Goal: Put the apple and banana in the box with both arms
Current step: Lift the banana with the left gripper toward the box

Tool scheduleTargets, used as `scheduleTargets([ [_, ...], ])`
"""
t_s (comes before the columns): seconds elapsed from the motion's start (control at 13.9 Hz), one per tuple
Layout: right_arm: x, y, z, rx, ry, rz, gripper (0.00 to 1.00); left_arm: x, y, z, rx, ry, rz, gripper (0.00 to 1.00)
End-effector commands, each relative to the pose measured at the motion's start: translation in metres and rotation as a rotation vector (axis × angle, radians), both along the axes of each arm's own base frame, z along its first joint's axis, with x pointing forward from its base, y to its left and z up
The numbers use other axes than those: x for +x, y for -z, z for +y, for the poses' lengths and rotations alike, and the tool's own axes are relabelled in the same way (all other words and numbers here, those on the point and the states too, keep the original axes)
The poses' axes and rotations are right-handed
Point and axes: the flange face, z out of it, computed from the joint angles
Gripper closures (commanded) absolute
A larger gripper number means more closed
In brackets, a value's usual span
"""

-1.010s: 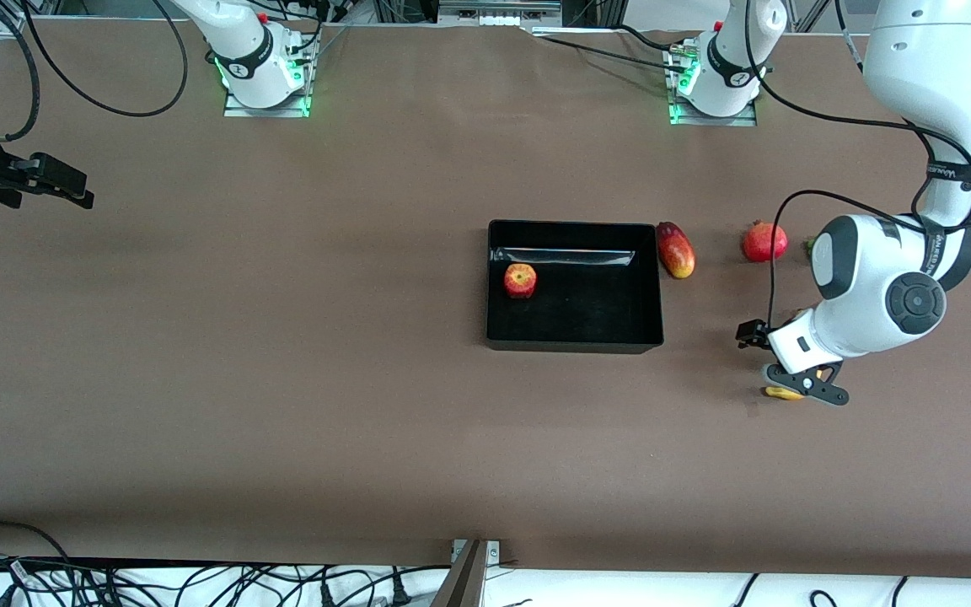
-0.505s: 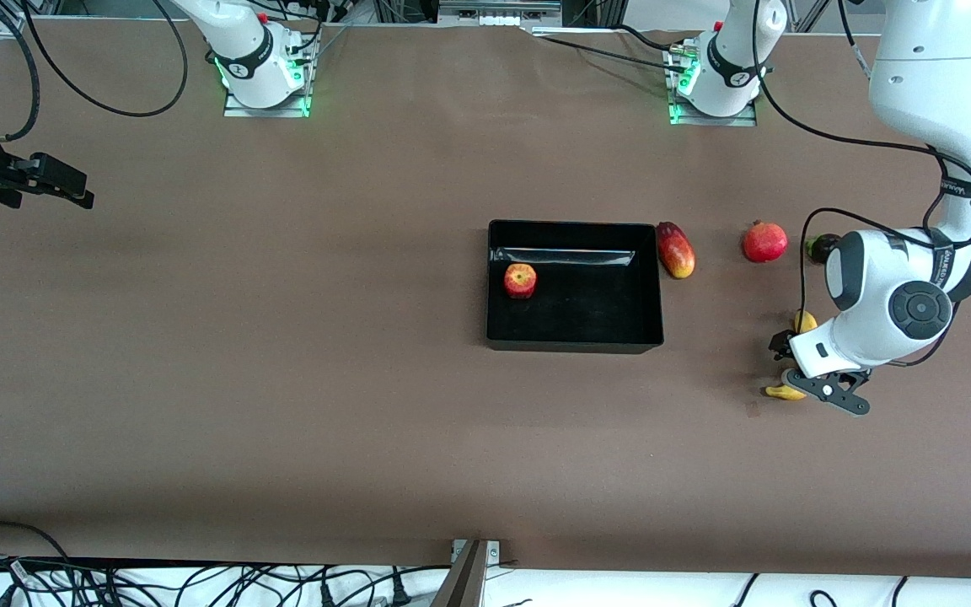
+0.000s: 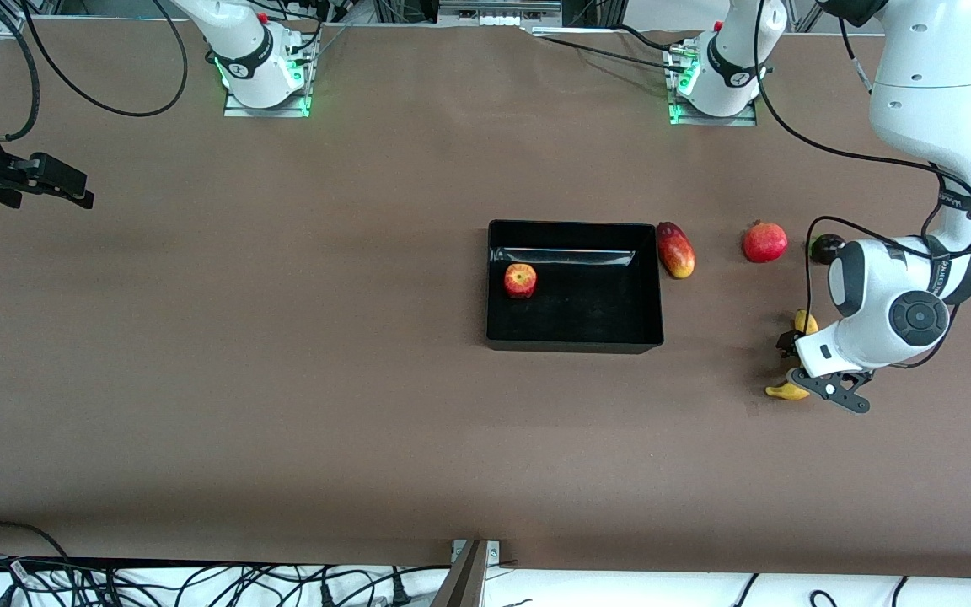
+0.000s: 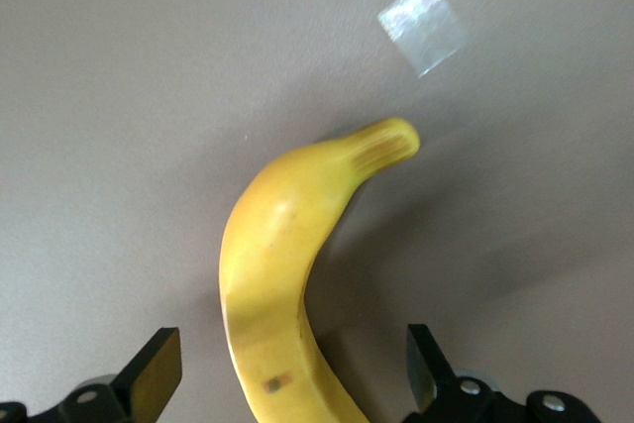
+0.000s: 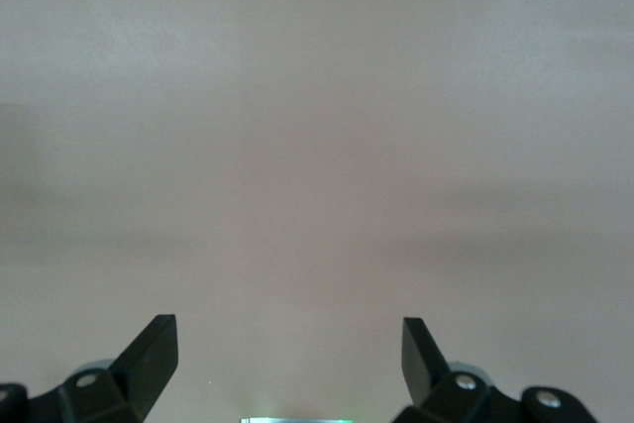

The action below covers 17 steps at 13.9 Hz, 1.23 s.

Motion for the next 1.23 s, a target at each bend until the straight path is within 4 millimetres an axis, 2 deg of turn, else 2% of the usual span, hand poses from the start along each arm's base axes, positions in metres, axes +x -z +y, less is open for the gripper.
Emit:
scheduleTargets([
  [0.0,-0.002,-0.004,-0.001,0.017,0.014,0.002,0.0,-0.002,0.011,0.011,0.01,0.032,-0.015,0.0],
  [0.07,-0.002,-0.004,-0.001,0.017,0.016,0.002,0.0,-0.002,0.012,0.011,0.01,0.035,-0.013,0.0],
  [0.14,-0.002,-0.004,-0.001,0.017,0.014,0.002,0.0,-0.002,0.012,0.011,0.011,0.045,-0.011,0.33],
  [0.22,-0.002,-0.004,-0.001,0.017,0.014,0.002,0.0,-0.002,0.008,0.011,0.009,0.064,-0.009,0.76],
  [0.29,-0.002,-0.004,-0.001,0.017,0.014,0.002,0.0,-0.001,0.005,0.011,0.008,0.083,-0.011,1.0],
  [0.72,-0.002,-0.004,-0.001,0.017,0.016,0.003,0.0,0.0,-0.025,0.002,-0.029,0.061,-0.003,1.0],
  [0.79,-0.002,-0.004,-0.001,0.017,0.014,0.003,0.0,0.001,-0.04,-0.012,-0.042,0.076,0.002,1.0],
  [0.94,-0.002,-0.004,-0.001,0.017,0.014,0.002,0.0,0.002,-0.082,-0.052,-0.072,0.115,0.007,1.0],
  [1.15,-0.002,-0.004,-0.001,0.017,0.014,0.002,0.0,-0.011,-0.131,-0.134,-0.151,0.172,0.037,1.0],
])
